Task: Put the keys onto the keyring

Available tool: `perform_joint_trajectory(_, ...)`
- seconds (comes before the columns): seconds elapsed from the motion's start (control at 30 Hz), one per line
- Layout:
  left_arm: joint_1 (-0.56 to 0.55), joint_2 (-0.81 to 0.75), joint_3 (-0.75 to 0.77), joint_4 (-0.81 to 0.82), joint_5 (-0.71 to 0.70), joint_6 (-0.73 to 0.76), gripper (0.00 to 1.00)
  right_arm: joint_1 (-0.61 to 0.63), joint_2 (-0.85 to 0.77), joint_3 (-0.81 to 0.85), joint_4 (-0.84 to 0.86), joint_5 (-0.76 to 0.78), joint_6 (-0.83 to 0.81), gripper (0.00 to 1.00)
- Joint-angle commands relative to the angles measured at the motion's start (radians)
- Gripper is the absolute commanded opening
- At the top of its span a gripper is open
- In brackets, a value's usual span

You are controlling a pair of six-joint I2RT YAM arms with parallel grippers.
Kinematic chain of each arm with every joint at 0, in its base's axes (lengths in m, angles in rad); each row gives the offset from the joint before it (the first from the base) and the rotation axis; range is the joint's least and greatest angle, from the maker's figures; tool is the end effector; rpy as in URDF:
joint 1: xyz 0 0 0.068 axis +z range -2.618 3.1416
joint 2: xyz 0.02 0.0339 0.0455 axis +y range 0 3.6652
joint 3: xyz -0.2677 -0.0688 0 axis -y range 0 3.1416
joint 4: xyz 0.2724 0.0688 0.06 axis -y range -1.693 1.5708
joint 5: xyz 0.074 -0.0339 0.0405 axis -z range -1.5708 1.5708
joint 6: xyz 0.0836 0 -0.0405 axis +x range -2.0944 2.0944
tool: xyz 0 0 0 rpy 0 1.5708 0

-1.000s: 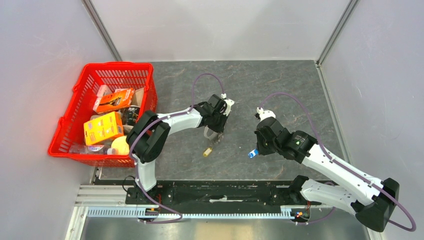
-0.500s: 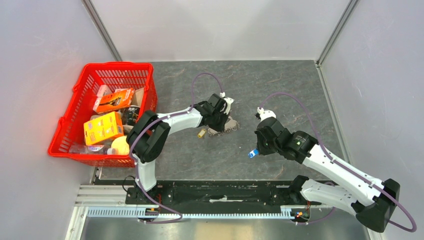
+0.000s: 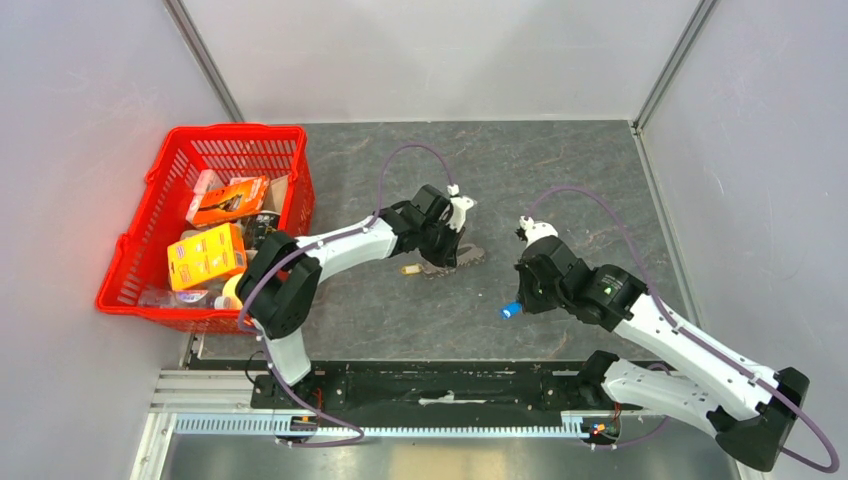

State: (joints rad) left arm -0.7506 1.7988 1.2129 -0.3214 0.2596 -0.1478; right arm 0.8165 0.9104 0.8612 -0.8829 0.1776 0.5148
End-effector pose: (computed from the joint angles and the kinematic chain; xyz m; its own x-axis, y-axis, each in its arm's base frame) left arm 0.3042 -0.3131 0.1517 -0.6840 0.4433 -0.5794 0.6815 0.6716 -0.2907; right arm 0.1641 0.1531 0.2460 -0.7962 -0.1396 -0.5887 -0.2909 0.9415 0.1701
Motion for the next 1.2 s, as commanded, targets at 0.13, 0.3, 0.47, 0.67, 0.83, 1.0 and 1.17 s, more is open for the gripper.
perform_joint_trajectory(0.13,-0.072,0.019,0.044,-0.205,0.158,0.322,0.02,0.006,-0.036,0.107,-0.091,-0.013,-0.006,0.0)
perform_joint_trajectory(0.3,-0.103,0.053,0.04,-0.275,0.104,0.375,0.02,0.006,-0.041,0.126,-0.119,-0.016,-0.009,0.0)
perform_joint_trajectory(0.47,-0.119,0.019,0.037,-0.279,0.028,0.293,0.1,0.006,-0.039,0.133,-0.128,-0.015,-0.009,0.0)
perform_joint_trajectory(0.67,-0.119,-0.107,-0.011,-0.232,0.027,0.216,0.47,0.005,-0.036,0.125,-0.114,-0.02,-0.002,0.0)
perform_joint_trajectory(0.83,-0.119,-0.3,-0.127,-0.131,-0.032,0.096,0.5,0.006,-0.032,0.115,-0.098,-0.029,0.001,0.0)
perform_joint_trajectory(1.0,-0.119,-0.426,-0.237,-0.095,-0.19,-0.056,0.5,0.006,-0.019,0.111,-0.081,-0.039,-0.002,0.0)
perform_joint_trajectory(1.17,-0.112,-0.465,-0.323,-0.101,-0.326,-0.197,0.3,0.006,-0.012,0.099,-0.059,-0.049,0.002,0.0)
